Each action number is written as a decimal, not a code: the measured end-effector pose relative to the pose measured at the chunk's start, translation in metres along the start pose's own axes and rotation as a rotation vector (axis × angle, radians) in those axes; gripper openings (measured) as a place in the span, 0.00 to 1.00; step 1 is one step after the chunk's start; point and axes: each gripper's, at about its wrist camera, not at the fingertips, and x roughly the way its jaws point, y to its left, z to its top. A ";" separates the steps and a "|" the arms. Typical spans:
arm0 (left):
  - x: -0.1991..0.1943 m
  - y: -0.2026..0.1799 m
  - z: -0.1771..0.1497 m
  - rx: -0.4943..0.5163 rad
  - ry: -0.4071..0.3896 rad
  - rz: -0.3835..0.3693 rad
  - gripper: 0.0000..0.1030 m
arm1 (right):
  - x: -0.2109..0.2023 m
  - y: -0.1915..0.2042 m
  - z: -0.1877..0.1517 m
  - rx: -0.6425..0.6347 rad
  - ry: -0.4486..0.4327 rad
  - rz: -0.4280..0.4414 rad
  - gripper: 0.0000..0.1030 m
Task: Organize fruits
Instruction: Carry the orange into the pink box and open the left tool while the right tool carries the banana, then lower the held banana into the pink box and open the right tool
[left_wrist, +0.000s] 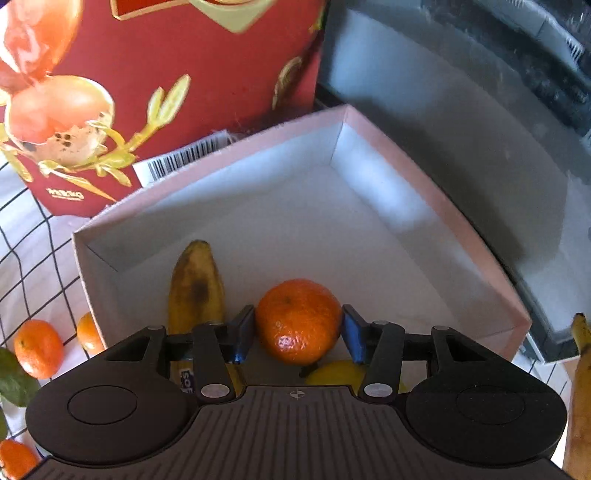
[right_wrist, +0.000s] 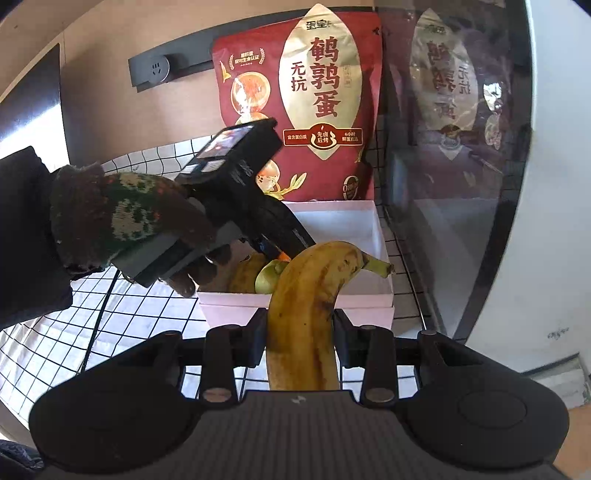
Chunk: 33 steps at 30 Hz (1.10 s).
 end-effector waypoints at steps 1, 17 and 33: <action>-0.007 0.003 -0.002 -0.019 -0.027 -0.016 0.53 | 0.000 0.000 0.002 -0.005 -0.005 0.001 0.35; -0.141 0.055 -0.150 -0.326 -0.370 -0.118 0.49 | 0.098 -0.029 0.079 -0.010 0.079 0.115 0.35; -0.141 0.085 -0.236 -0.545 -0.318 -0.086 0.49 | 0.185 -0.042 0.081 0.066 0.285 0.126 0.35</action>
